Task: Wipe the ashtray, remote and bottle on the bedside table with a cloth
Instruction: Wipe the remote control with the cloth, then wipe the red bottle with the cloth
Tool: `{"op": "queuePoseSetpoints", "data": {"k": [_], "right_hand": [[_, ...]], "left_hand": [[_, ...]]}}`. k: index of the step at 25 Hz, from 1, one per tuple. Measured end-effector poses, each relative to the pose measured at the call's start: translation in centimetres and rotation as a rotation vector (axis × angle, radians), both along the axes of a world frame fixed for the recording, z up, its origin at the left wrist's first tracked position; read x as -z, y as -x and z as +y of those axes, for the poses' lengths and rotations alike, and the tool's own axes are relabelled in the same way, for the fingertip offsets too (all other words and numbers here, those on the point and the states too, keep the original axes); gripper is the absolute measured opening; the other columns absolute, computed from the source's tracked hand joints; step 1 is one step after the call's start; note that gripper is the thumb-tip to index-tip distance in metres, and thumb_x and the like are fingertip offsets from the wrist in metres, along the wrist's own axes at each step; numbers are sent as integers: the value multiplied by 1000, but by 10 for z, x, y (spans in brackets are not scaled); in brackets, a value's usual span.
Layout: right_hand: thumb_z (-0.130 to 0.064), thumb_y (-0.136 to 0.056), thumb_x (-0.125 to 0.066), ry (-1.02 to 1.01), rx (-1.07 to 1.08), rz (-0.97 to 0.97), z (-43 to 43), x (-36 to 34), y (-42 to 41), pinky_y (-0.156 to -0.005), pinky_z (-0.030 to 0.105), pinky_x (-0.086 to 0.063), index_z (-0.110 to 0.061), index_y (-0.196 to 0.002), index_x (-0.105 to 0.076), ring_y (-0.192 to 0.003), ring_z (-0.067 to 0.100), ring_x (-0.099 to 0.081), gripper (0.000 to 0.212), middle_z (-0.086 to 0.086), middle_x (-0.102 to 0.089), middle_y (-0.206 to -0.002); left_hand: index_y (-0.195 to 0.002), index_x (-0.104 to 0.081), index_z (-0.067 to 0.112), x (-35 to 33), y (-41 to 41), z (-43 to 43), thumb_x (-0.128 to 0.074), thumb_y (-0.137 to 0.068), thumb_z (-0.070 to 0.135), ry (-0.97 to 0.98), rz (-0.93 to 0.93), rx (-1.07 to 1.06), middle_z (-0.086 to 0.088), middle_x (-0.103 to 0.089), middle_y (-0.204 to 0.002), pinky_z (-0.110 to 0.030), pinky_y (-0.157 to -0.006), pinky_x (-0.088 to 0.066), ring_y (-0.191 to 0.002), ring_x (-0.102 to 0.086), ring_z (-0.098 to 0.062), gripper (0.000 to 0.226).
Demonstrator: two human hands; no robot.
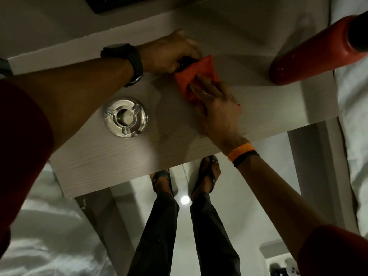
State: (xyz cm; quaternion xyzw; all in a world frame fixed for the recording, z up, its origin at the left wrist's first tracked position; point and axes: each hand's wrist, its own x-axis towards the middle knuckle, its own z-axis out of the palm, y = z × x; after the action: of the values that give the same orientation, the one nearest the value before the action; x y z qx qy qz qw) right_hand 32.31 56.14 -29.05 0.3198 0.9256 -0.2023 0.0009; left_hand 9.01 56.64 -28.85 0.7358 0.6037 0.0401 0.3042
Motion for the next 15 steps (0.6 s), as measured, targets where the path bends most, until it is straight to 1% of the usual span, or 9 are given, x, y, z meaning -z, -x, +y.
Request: {"op": "queuePoseSetpoints", "data": {"k": [2,4,6,8,10,11,13,14,15], "right_hand": [[-20,-93,-63,7,3,-33,-23,-6,-31,-98,57,-51,-20,-139,-55,-132,37,-49,46,7,-53,-149],[-22,-90,-60,56,26,-24,-50,-15,-66,-97,60,-52,-17,-135,-59,-131,38,-51,45,9,-57,-144],[-18,-88,-65,110,72,21,-69,-23,-89,-95,54,-56,-14,-129,-64,-126,36,-56,41,10,-63,-137],[-14,-87,-70,173,165,79,-82,-30,-102,-90,45,-59,-13,-125,-67,-116,32,-62,38,8,-68,-130],[-19,-89,-61,322,421,210,-89,-39,-108,-87,39,-59,-20,-123,-68,-102,25,-66,34,2,-72,-119],[-17,-91,-58,470,620,279,-91,-46,-107,-89,39,-59,-28,-119,-69,-99,21,-67,32,-5,-71,-113],[-4,-95,-55,753,988,417,-88,-59,-108,-94,47,-57,-39,-106,-70,-99,17,-68,40,-19,-72,-102],[-1,-95,-53,864,1117,488,-84,-65,-109,-93,51,-58,-37,-102,-72,-98,16,-70,41,-19,-74,-99],[-3,-94,-52,995,1220,566,-78,-69,-111,-88,54,-60,-30,-102,-73,-97,19,-72,35,-14,-75,-100]], "left_hand": [[-127,-63,18,-5,3,1,-74,-79,1,48,16,21,-5,-60,-132,-49,-104,-37,-118,-47,-34,51],[-125,-63,21,-9,3,2,-78,-76,3,79,24,56,-4,-62,-129,-44,-103,-35,-118,-47,-31,55],[-124,-64,20,-10,-2,-1,-78,-75,2,78,31,88,-3,-63,-127,-40,-106,-32,-117,-50,-28,54],[-124,-64,21,-10,-5,-3,-77,-75,2,67,39,91,-2,-62,-127,-46,-111,-35,-118,-51,-28,54],[-124,-63,23,-10,-6,-7,-78,-74,3,58,49,88,-2,-62,-127,-51,-105,-40,-117,-49,-30,55],[-126,-62,24,-10,-7,-8,-79,-74,4,44,62,86,-2,-60,-129,-50,-100,-42,-118,-46,-32,57],[-134,-54,27,-10,-8,-13,-79,-76,9,-2,99,92,-4,-51,-139,-52,-95,-42,-125,-38,-36,65],[-139,-49,28,-11,-9,-16,-77,-77,12,-22,123,96,-5,-44,-145,-54,-97,-40,-130,-34,-37,71],[-143,-43,29,-13,-11,-19,-76,-77,14,-32,145,89,-5,-38,-151,-55,-100,-37,-135,-30,-37,76]]}}
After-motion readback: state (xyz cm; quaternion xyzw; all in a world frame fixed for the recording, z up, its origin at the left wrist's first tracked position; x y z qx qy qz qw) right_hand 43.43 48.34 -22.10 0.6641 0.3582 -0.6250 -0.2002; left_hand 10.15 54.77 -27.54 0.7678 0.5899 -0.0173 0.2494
